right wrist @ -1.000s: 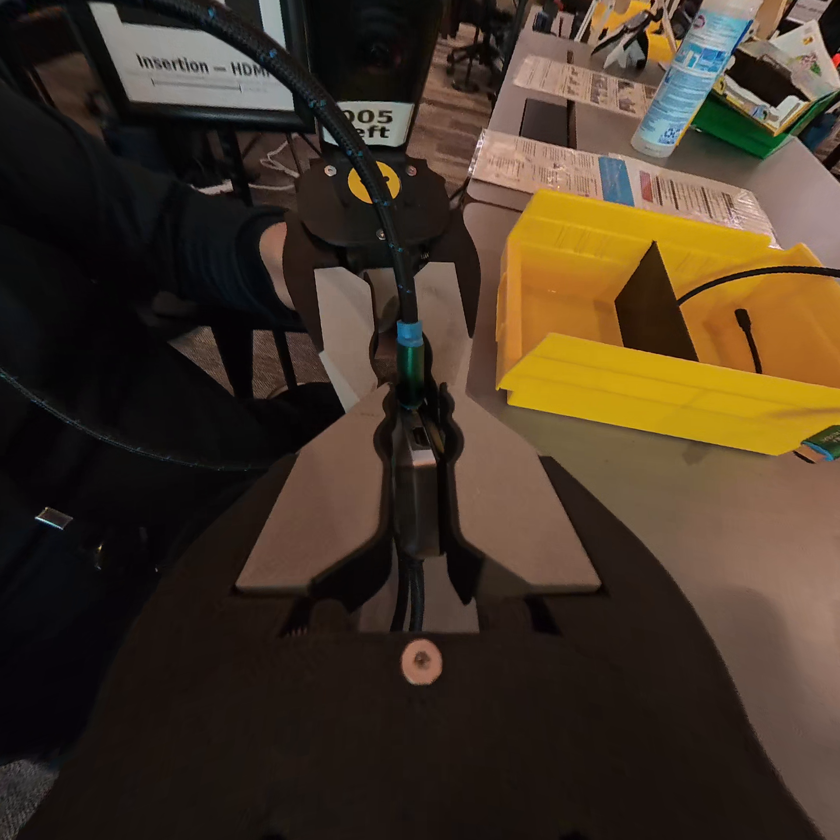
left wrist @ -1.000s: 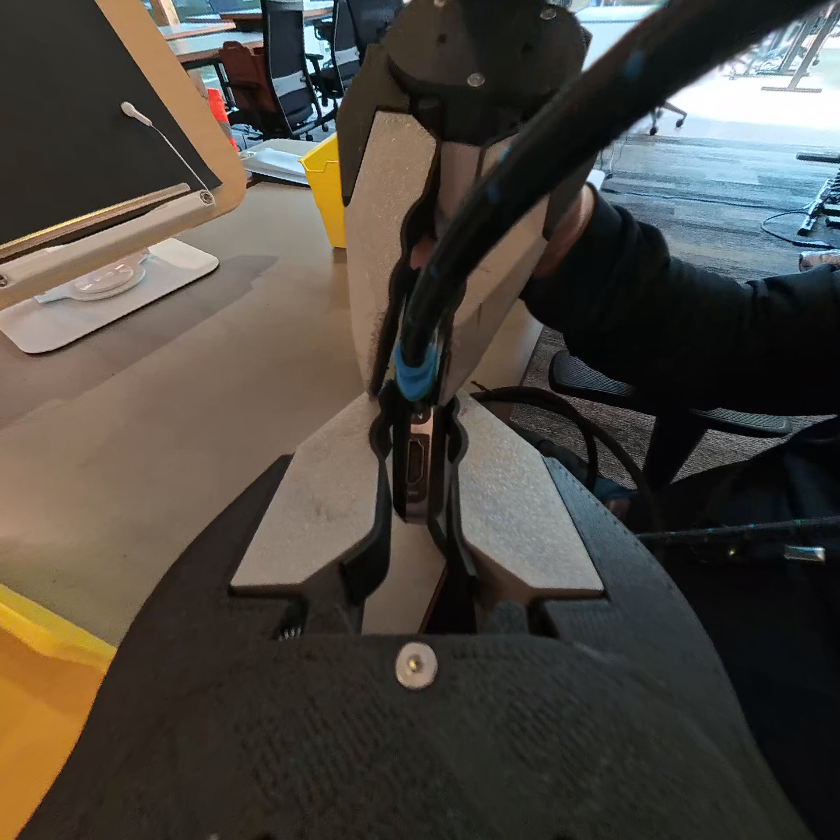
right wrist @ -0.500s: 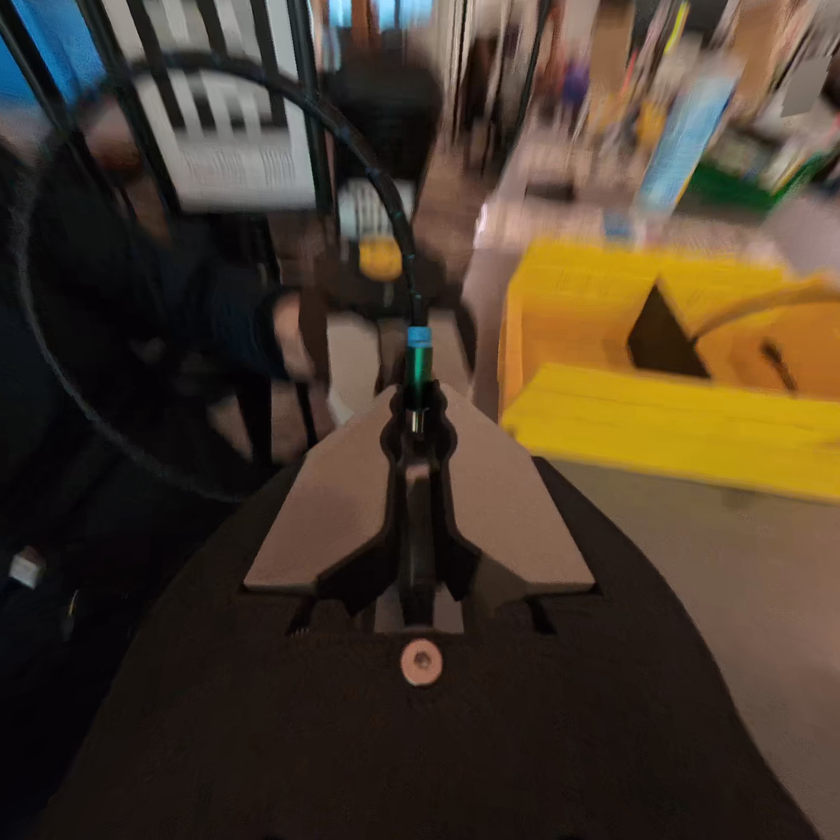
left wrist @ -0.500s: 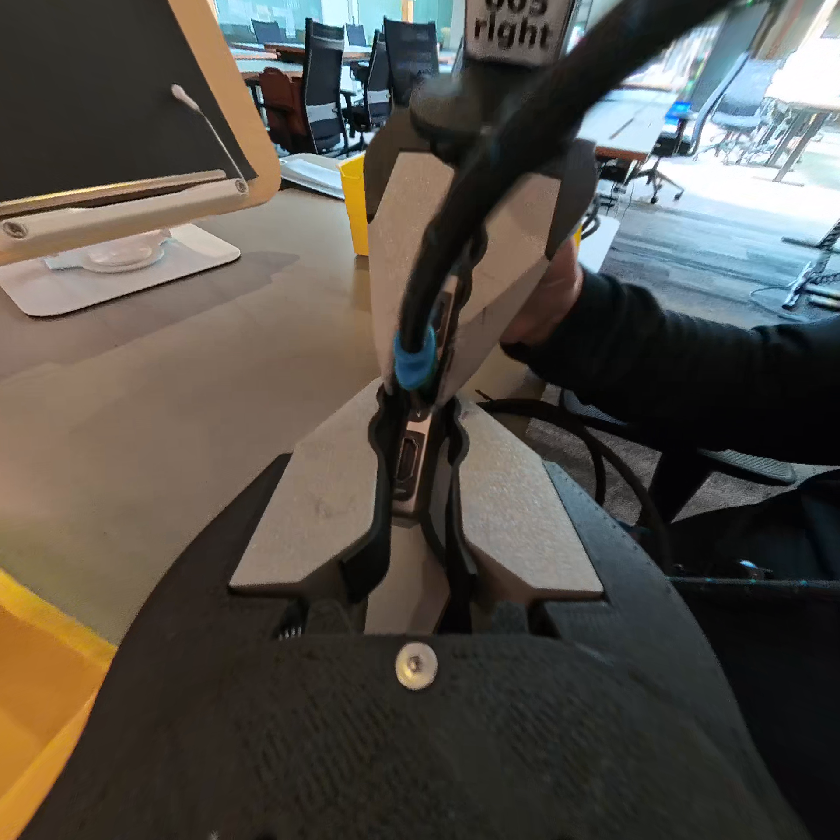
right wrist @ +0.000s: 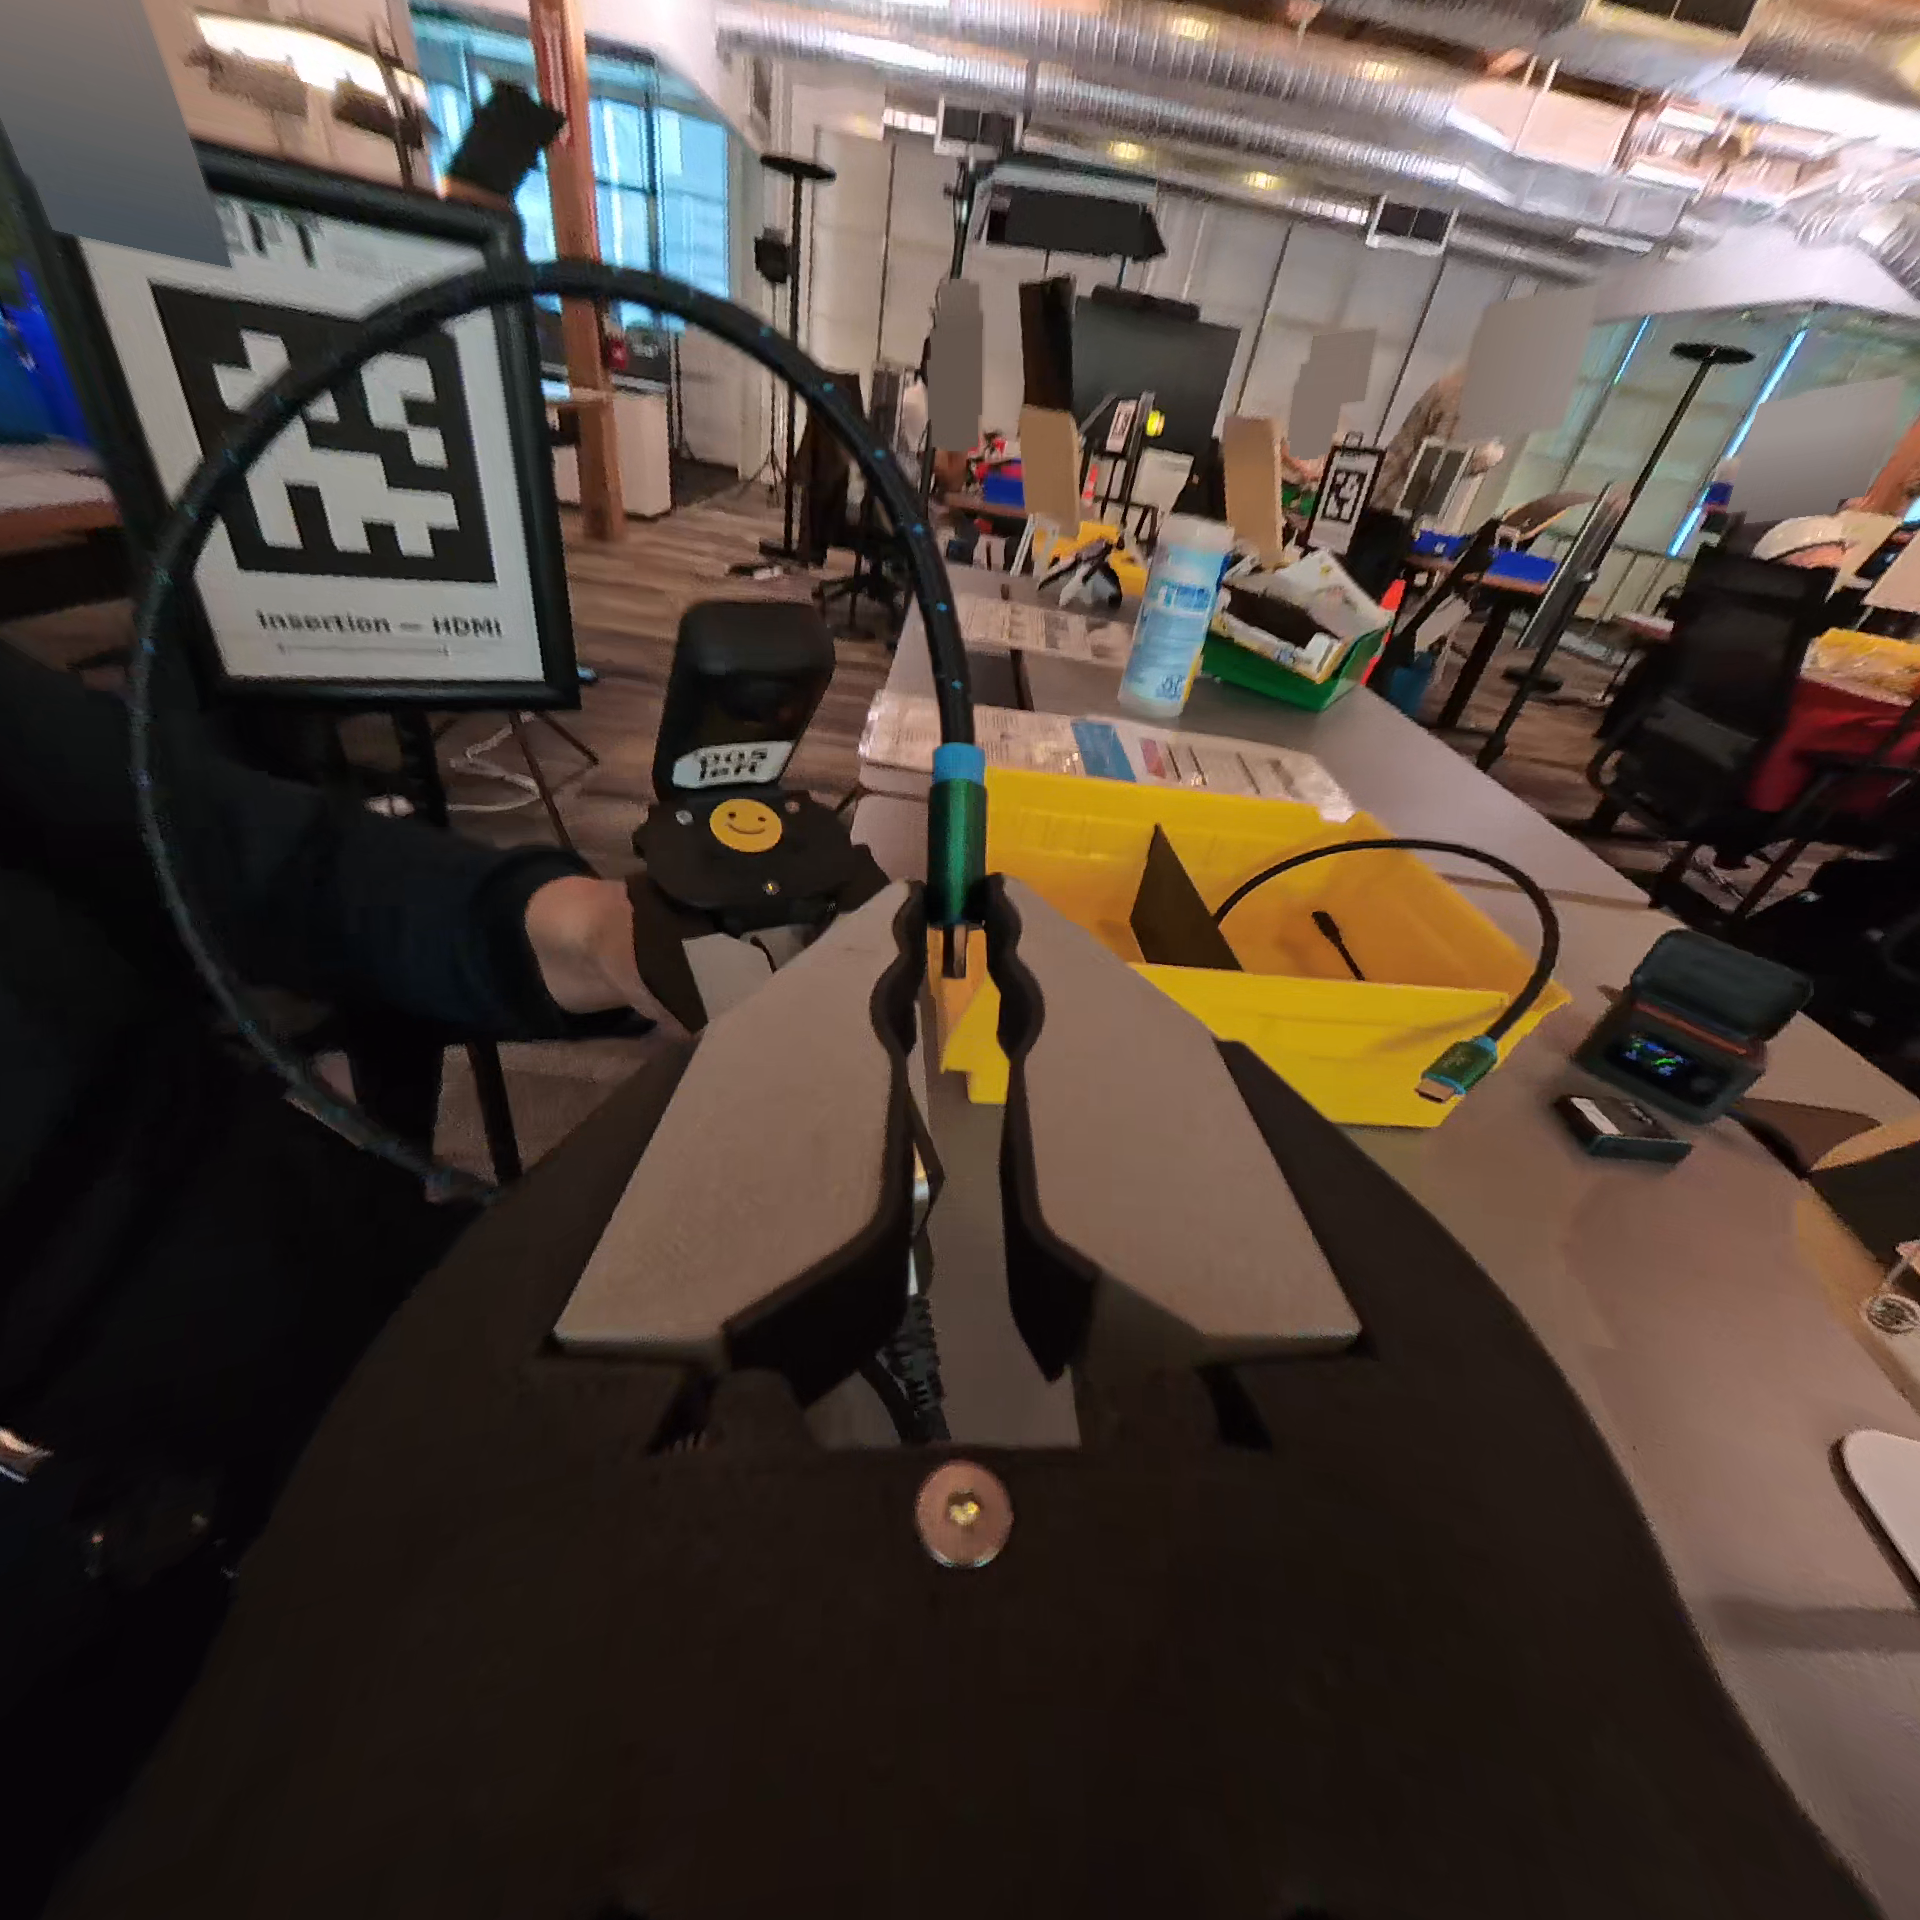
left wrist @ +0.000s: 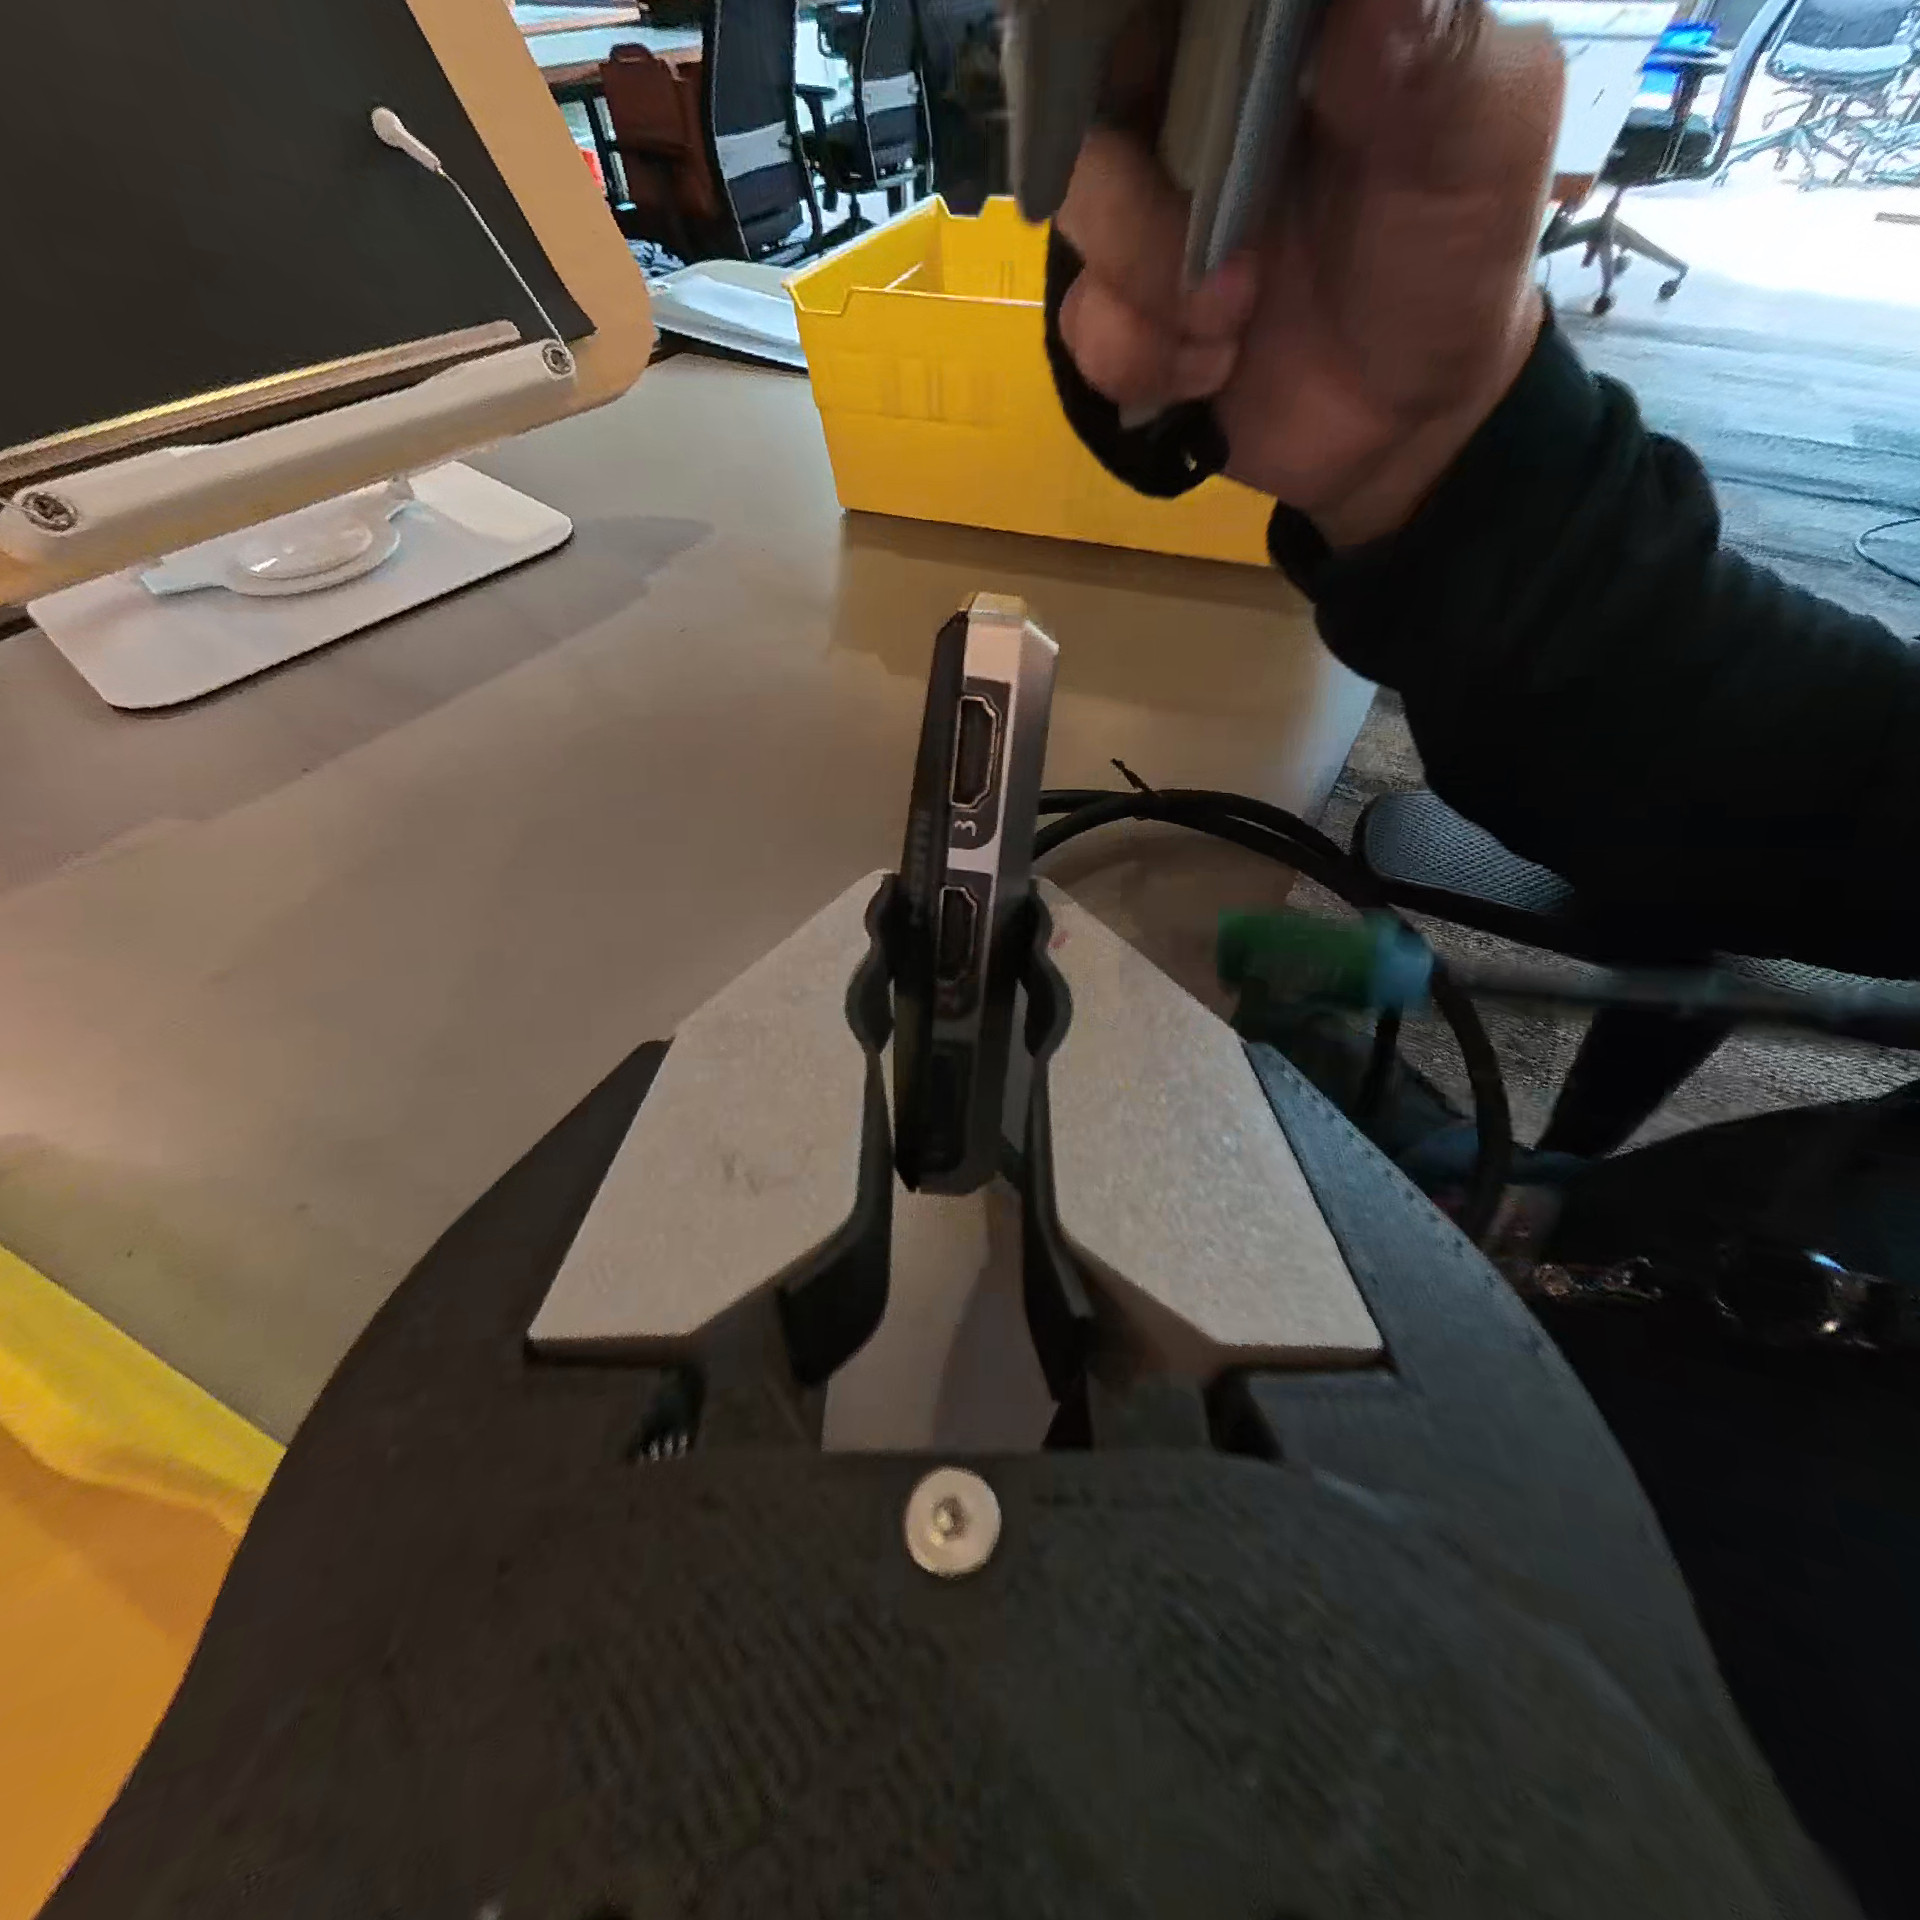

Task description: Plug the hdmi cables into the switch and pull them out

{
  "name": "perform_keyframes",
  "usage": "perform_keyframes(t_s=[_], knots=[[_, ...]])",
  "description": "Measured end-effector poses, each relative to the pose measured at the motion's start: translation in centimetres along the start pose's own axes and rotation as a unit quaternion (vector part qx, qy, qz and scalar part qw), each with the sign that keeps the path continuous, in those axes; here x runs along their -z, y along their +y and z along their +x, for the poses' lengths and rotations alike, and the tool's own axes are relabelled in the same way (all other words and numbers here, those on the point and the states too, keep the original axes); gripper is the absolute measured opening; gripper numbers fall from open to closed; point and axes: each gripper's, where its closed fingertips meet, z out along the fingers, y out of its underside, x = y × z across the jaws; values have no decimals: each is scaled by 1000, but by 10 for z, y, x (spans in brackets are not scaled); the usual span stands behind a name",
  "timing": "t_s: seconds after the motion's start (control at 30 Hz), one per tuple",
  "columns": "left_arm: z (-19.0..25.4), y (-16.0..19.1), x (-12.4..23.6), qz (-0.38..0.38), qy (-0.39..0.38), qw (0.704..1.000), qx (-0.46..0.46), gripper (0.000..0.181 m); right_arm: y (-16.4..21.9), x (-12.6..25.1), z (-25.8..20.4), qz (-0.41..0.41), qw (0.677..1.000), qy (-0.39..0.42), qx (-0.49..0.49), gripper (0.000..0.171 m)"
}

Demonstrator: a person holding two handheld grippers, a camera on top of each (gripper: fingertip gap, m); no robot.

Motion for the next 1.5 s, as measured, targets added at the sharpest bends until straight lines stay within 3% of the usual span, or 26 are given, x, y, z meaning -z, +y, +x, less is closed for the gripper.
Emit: perform_keyframes(t_s=[0.23,0.47,0.57,0.67,0.73,0.8,0.9,1.0,1.1,1.17,1.33,1.5], knots=[[-11,-25,24,31,-28,999,-22,20,-52,52,14,67,992,108,-7,8],[-21,-70,60,91,-61,992,-59,19,-112,189,20,122,938,323,44,8],[-25,-93,86,136,-77,985,-72,19,-122,268,21,86,900,423,59,8],[-30,-115,116,185,-104,974,-81,19,-119,349,20,8,834,543,95,8],[-31,-129,137,215,-118,966,-85,19,-104,389,19,-62,797,590,109,8],[-30,-140,152,236,-123,960,-87,19,-68,409,23,-154,785,595,82,8],[-30,-151,165,247,-124,957,-88,19,12,423,27,-304,773,556,-17,8],[-33,-160,169,246,-122,958,-88,19,88,434,33,-426,732,522,-98,8],[-34,-162,162,232,-115,962,-92,19,131,431,44,-479,714,497,-117,12],[-31,-160,152,215,-100,967,-95,19,133,433,54,-481,698,517,-120,21],[-36,-155,129,182,-91,974,-100,19,97,404,74,-399,743,529,-91,24],[-31,-155,122,190,-67,976,-87,19,97,401,65,-413,735,529,-95,27]])
